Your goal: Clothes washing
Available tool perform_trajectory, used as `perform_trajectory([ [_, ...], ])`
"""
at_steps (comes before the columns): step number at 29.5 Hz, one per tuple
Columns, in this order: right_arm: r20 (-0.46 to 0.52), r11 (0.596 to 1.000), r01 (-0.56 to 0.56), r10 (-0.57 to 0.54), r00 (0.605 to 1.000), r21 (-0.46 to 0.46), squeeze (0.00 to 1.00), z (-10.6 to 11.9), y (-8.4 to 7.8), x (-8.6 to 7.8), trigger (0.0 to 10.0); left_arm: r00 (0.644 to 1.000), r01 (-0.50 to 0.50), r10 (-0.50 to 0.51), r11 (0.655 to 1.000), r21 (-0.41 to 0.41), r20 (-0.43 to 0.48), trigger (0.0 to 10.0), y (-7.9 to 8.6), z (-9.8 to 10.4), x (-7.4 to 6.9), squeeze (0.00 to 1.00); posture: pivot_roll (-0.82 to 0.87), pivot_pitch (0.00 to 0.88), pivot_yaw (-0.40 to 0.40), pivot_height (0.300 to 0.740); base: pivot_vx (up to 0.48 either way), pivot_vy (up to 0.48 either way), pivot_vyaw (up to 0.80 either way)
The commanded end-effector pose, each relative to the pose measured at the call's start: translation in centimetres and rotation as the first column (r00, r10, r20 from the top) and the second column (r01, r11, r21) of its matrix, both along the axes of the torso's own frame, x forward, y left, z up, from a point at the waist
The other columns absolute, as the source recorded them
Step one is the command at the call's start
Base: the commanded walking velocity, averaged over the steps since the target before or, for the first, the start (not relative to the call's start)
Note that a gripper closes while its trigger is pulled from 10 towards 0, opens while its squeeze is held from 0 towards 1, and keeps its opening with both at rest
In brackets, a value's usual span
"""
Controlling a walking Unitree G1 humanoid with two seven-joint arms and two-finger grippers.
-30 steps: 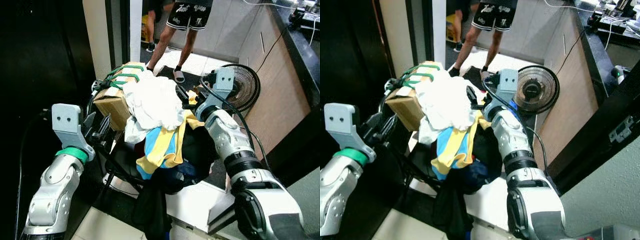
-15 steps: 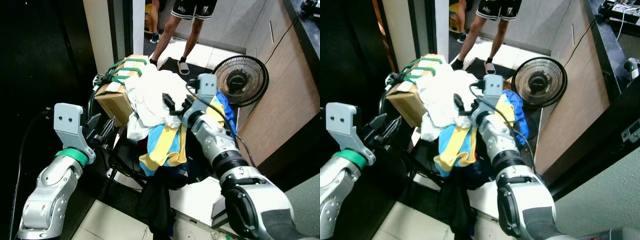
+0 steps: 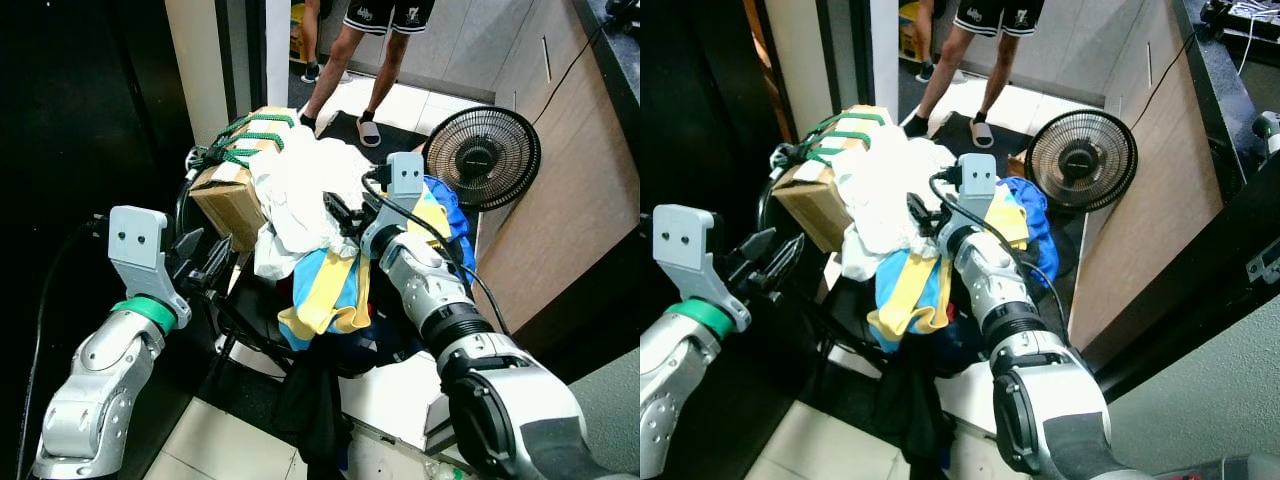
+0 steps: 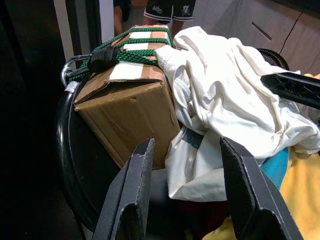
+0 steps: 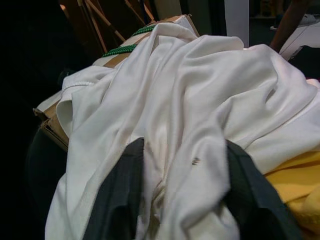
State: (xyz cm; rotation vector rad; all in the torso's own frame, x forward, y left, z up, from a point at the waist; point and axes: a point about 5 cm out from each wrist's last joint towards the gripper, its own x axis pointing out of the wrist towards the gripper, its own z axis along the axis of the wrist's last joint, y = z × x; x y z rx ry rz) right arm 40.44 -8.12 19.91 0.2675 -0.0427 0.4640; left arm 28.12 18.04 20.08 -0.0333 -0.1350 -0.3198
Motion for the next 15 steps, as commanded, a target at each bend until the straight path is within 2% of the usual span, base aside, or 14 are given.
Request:
perform_trajectory([
  [1,-0.001,1.0,-0.015,0.015,1.0,0.004,0.0,0.13,0.35,0.04,0.0,1.0,0.027,-0.027,1.0,0.002,-0.01,10.0,-0.4,-0.08,-0.17,0.0,0.11,0.099,0.004,0.74,0.0,0.0,0.0],
  [15,0.008,1.0,-0.016,0.016,1.0,0.006,0.0,0.37,0.07,0.16,0.0,0.999,0.035,-0.035,0.999,-0.004,-0.004,10.0,-0.69,-0.05,0.01,0.0,0.11,0.091,0.004,0.74,0.0,0.0,0.0],
])
